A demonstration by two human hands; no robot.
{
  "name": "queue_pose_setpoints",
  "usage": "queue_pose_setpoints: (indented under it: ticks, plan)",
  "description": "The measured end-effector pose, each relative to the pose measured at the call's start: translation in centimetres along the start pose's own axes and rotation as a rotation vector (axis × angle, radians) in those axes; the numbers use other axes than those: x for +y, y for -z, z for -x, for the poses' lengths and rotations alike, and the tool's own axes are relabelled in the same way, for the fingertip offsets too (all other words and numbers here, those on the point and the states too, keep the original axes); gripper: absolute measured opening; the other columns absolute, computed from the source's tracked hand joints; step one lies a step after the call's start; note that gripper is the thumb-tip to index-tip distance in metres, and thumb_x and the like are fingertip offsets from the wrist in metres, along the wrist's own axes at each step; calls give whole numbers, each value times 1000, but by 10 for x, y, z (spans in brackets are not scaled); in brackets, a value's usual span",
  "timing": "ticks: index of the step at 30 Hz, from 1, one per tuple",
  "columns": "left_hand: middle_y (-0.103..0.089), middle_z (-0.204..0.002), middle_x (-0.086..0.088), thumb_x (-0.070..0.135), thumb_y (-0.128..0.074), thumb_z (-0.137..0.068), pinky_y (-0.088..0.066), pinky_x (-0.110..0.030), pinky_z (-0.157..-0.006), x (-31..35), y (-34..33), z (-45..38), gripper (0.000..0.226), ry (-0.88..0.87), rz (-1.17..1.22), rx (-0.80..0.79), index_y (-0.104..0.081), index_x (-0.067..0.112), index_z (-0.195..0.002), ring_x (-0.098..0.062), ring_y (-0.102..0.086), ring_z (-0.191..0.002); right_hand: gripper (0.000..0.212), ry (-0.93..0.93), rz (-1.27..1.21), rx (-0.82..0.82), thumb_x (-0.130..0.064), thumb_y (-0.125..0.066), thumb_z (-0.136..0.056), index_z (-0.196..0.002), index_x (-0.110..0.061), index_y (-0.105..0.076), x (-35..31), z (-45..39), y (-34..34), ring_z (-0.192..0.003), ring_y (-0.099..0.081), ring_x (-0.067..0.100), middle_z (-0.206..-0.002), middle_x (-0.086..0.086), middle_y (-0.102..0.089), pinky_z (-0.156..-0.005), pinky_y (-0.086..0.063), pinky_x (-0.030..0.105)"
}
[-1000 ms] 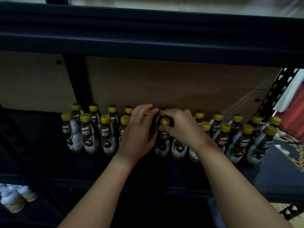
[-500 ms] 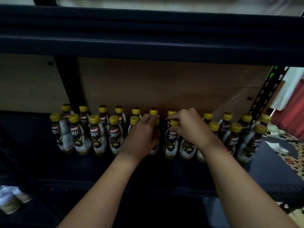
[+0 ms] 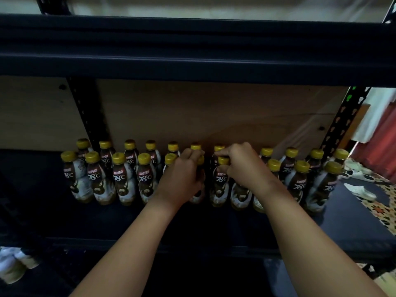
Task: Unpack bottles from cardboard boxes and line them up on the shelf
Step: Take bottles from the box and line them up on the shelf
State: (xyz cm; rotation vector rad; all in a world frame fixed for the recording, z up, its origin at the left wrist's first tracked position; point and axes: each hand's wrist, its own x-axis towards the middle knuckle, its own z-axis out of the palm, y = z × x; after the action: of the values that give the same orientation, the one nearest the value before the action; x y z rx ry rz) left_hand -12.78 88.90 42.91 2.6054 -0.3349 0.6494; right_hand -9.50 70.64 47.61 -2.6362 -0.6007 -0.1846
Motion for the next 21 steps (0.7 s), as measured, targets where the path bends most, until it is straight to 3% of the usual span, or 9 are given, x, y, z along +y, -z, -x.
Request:
queue_pose_setpoints:
  ticks: [6,14,18,21]
  plan:
    - [-57,-132,-9,15,-68,-90,-55,-41,-86,1,3,-4,55,-6,-16,-21,-54,15,-142,-34,-63,-114,51,1,-8,-1,-21,-78,-90,-138,-25,-63,2,0,-1,-117,-62,26,-136,12,-62,-94,-48,26]
    - [-56,-135,-8,16,-67,-91,-53,-40,-89,2,4,-3,55,-2,-9,-16,-52,16,-144,-33,-62,-116,49,-9,-24,-2,-20,-78,-90,-137,-25,-63,2,2,0,-114,-63,27,-131,14,-63,-90,-43,22]
    - [-55,-136,-8,14,-68,-90,-53,-40,-90,0,3,-3,57,-16,-18,-18,-52,16,-144,-32,-61,-118,50,5,-14,2,-20,-77,-91,-139,-25,-62,1,4,1,-124,-57,26,-138,11,-59,-101,-44,27]
    - [-53,-141,-9,12,-69,-87,-51,-41,-100,-2,2,-1,59,-45,-14,13,-52,12,-144,-32,-58,-125,55,43,-28,20,-22,-77,-90,-142,-24,-59,2,5,1,-133,-49,22,-142,5,-59,-107,-40,27]
